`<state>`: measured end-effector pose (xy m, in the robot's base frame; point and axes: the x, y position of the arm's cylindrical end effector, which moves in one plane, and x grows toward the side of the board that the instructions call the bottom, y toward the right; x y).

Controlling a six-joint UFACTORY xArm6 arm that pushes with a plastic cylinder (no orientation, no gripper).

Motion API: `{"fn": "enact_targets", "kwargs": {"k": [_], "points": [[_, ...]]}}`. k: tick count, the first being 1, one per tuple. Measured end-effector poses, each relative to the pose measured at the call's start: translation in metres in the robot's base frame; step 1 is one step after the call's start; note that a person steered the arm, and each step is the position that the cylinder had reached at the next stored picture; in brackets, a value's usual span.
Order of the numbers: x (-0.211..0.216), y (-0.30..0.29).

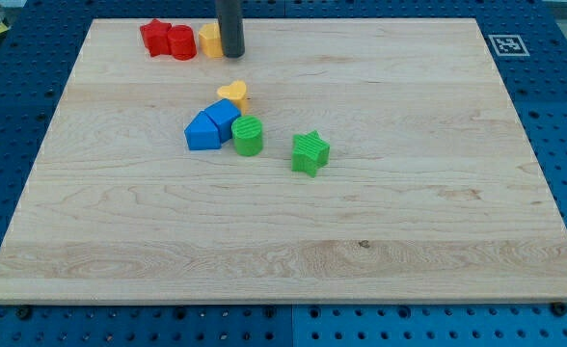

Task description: Drag the heart into the red star

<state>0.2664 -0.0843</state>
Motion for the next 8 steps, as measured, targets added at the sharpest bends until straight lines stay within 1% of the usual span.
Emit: {"fn": "enact_targets", "kwargs": {"k": [1, 2, 3, 4, 5, 6, 7, 8], "points": [[0.000, -0.020], [0.013, -0.020], [0.044, -0.026], [0.054, -0.025], [0.052, 0.023], [0.088, 0.086], [0.125, 0.102], [0.119, 0.064]]}}
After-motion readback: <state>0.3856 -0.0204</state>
